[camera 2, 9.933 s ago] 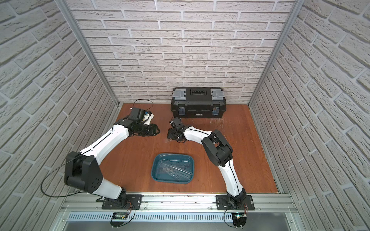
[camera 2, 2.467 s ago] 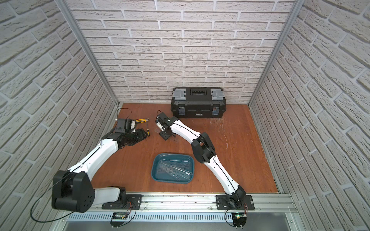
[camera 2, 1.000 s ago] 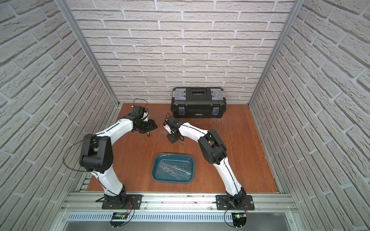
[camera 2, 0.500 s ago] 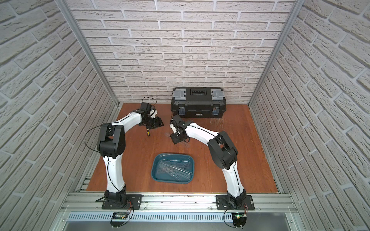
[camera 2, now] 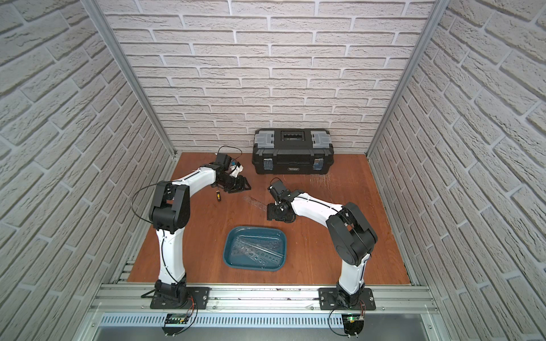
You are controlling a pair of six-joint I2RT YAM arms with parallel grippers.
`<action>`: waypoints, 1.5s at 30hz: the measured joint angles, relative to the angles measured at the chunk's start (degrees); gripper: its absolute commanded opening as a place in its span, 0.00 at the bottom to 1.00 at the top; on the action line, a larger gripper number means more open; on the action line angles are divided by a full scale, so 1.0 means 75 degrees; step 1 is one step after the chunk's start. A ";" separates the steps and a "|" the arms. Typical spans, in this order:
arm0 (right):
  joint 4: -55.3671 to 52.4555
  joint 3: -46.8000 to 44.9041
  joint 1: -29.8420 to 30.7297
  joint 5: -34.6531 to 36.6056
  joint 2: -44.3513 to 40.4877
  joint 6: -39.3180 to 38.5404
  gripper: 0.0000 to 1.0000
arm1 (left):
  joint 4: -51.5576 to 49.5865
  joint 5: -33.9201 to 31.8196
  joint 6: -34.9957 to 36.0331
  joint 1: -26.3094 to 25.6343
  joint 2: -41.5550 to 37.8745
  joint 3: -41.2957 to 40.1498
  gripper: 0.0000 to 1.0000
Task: Put the scattered rulers into the storage box
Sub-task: Move the ruler to the center of the board, then adjust the ruler at the center of the board.
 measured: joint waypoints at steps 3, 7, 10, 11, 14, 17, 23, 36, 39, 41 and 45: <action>0.0195 -0.0029 -0.0055 -0.0085 0.0006 0.0300 0.67 | -0.0093 -0.0003 0.0055 -0.0085 0.0052 0.0003 0.60; 0.0519 -0.0029 -0.0096 -0.0187 0.0119 0.0545 0.67 | -0.0137 -0.0006 0.0102 -0.0122 0.0067 0.0003 0.59; 0.0606 -0.0029 -0.0122 -0.0256 0.0289 0.0618 0.67 | -0.0143 -0.0035 0.0117 -0.0122 0.0073 0.0003 0.60; 0.0615 -0.0029 -0.0134 -0.0274 0.0326 0.0641 0.67 | -0.0149 -0.0050 0.0122 -0.0122 0.0082 0.0003 0.60; 0.0641 -0.0029 -0.0160 -0.0303 0.0411 0.0673 0.67 | -0.0184 -0.0085 0.0166 -0.0137 0.0122 0.0003 0.59; 0.0659 -0.0029 -0.0181 -0.0300 0.0466 0.0676 0.67 | -0.0239 -0.0093 0.0201 -0.0163 0.0169 0.0003 0.59; 0.0758 -0.0041 -0.0289 -0.0283 0.0478 0.0702 0.67 | -0.0274 -0.0213 0.0315 -0.0254 0.0169 0.0015 0.59; 0.0912 0.0114 -0.0402 -0.0251 0.0720 0.0699 0.66 | -0.0286 -0.0294 0.0370 -0.0294 0.0169 0.0023 0.59; 0.0895 0.0219 -0.0402 -0.0283 0.0801 0.0694 0.66 | -0.0277 -0.0291 0.0391 -0.0291 0.0169 0.0023 0.59; 0.0860 0.0283 -0.0411 -0.0312 0.0845 0.0694 0.66 | -0.0283 -0.0291 0.0446 -0.0291 0.0169 0.0023 0.59; 0.0933 0.0463 -0.0446 -0.0370 0.1011 0.0664 0.66 | -0.0303 -0.0259 0.0513 -0.0318 0.0169 0.0020 0.59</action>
